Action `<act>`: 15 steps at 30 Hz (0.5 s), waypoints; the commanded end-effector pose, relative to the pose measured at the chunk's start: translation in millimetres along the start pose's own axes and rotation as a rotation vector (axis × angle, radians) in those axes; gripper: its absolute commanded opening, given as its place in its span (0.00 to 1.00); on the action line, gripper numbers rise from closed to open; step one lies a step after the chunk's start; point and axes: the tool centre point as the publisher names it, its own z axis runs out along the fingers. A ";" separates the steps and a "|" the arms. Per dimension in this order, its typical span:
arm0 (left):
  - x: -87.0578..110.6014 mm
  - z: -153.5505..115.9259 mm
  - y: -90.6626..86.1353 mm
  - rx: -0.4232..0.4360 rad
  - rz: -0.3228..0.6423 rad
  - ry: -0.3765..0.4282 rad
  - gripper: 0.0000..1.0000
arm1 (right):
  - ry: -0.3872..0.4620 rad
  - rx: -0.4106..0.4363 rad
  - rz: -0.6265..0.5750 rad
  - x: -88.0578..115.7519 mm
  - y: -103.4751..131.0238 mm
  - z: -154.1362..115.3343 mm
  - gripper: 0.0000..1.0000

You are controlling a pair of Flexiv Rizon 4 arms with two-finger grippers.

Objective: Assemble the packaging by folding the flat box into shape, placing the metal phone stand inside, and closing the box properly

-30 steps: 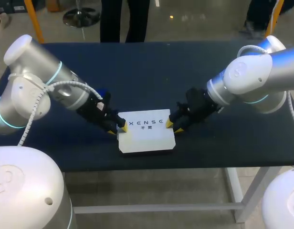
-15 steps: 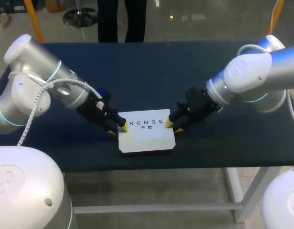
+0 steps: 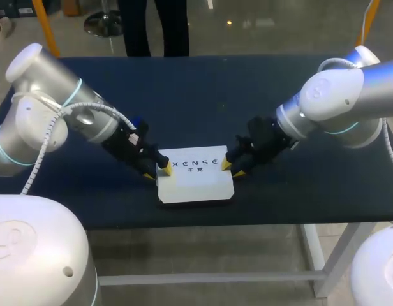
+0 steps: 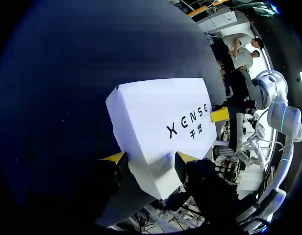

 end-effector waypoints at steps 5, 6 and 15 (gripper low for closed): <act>0.0 -1.5 0.5 -0.013 0.006 0.016 0.65 | 0.009 0.008 0.003 -1.6 1.3 -1.9 0.45; 0.0 -1.9 0.7 -0.014 0.006 0.018 0.65 | 0.010 0.009 0.003 -1.5 1.2 -2.2 0.45; 3.0 0.5 -0.4 -0.048 0.012 0.050 0.61 | 0.017 0.019 -0.001 2.3 0.6 -0.1 0.45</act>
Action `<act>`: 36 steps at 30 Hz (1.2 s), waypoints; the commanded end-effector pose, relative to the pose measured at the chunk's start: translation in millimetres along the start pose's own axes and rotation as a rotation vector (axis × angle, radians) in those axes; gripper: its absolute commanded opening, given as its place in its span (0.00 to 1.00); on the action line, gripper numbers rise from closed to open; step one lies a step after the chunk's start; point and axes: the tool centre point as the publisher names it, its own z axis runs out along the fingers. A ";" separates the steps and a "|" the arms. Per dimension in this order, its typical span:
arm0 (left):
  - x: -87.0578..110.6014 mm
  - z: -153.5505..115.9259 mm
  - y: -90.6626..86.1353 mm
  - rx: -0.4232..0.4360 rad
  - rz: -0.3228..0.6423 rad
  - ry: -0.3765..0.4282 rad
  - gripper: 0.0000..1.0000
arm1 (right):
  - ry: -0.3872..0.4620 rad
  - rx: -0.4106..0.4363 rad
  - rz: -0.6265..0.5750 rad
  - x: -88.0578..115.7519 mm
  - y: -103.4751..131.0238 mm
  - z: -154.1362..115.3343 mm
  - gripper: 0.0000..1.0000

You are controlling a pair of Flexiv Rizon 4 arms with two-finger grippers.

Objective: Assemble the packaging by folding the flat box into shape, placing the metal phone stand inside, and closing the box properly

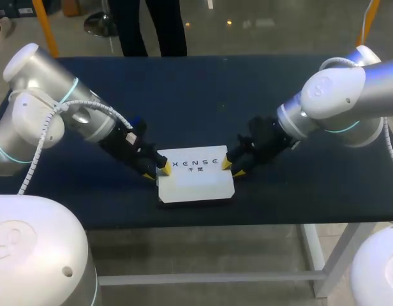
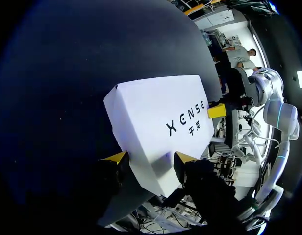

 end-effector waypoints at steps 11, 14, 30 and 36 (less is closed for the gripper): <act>5.0 3.8 -5.7 -0.047 -0.012 0.007 0.58 | 0.015 0.028 0.004 5.5 1.9 2.9 0.44; 6.0 2.4 -5.1 -0.050 -0.018 0.007 0.58 | 0.017 0.031 0.005 6.9 1.4 2.4 0.44; 7.5 -1.3 -2.9 -0.077 -0.052 -0.006 0.62 | 0.016 0.058 0.031 9.0 2.4 0.8 0.45; 7.5 -2.9 -1.1 -0.077 -0.060 -0.010 0.63 | 0.015 0.064 0.034 9.5 1.8 -0.7 0.45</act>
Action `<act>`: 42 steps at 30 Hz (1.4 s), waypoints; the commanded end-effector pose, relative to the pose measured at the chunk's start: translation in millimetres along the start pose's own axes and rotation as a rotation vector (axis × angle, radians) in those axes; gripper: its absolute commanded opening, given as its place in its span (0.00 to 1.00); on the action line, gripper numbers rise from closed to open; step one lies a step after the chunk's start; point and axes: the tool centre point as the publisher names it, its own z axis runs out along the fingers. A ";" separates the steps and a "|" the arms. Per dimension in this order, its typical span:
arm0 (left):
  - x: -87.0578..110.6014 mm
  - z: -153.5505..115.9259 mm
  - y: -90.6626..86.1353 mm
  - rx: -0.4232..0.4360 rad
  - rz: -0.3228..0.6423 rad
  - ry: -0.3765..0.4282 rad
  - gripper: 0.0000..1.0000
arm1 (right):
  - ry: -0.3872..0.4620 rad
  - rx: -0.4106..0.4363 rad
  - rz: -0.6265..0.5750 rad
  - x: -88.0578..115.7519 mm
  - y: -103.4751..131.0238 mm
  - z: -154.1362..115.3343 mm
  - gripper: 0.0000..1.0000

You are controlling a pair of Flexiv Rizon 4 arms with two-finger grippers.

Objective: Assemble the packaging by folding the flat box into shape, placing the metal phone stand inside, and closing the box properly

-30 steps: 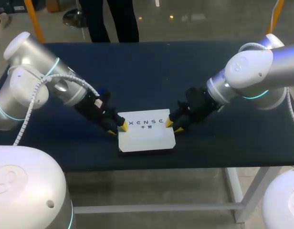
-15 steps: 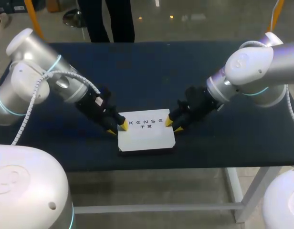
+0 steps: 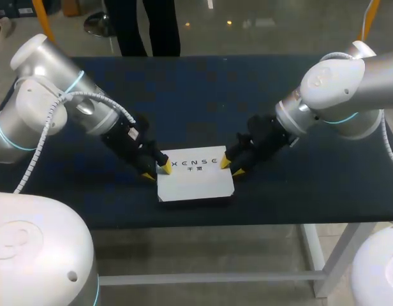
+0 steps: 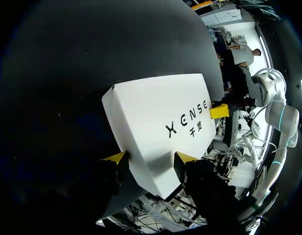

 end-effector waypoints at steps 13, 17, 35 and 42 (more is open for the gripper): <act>7.6 -4.5 -0.8 -0.023 -0.025 -0.011 0.65 | 0.002 0.038 0.024 4.9 4.1 -1.1 0.46; 8.2 -6.1 -3.1 -0.038 -0.034 -0.008 0.63 | 0.003 0.047 0.030 6.1 5.5 -0.7 0.46; 8.6 -10.8 -10.4 -0.085 -0.083 -0.011 0.65 | 0.007 0.090 0.065 13.3 10.0 -6.0 0.46; 10.0 -13.2 -10.8 -0.098 -0.097 -0.007 0.65 | 0.015 0.110 0.084 14.4 13.0 -8.0 0.46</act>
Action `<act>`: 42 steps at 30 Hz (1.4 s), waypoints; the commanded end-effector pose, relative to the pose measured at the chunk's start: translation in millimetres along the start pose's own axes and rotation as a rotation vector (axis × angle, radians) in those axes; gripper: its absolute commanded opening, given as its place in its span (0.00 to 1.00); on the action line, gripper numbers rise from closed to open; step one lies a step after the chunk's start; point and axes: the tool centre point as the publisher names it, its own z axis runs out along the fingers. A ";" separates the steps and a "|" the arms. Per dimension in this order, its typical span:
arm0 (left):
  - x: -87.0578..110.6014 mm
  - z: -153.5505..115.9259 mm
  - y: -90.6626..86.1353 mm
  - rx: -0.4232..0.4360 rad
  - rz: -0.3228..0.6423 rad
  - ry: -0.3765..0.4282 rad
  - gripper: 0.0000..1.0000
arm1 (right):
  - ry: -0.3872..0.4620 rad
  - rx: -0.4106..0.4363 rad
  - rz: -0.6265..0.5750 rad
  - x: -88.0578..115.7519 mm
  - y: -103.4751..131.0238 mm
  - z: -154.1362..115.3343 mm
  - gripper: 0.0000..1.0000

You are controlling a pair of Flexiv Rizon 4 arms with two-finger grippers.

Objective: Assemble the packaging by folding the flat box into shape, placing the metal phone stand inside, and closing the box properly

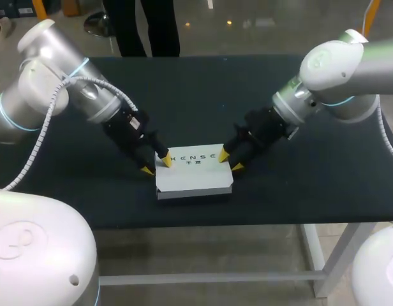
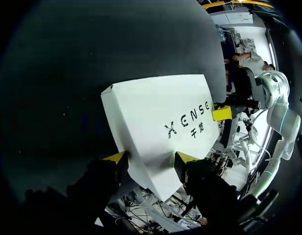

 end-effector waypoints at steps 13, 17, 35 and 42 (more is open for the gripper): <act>4.7 -4.9 -2.3 -0.023 -0.033 -0.010 0.66 | 0.007 0.046 0.019 5.9 6.6 -3.8 0.46; 5.8 -5.5 -2.7 -0.029 -0.041 -0.015 0.67 | 0.007 0.056 0.026 8.2 7.7 -3.6 0.46; 7.5 -10.0 -9.3 -0.093 -0.111 -0.020 0.64 | 0.017 0.117 0.085 14.3 14.9 -4.7 0.46; 7.9 -11.3 -10.9 -0.101 -0.128 -0.024 0.64 | 0.016 0.133 0.095 15.7 16.1 -4.6 0.45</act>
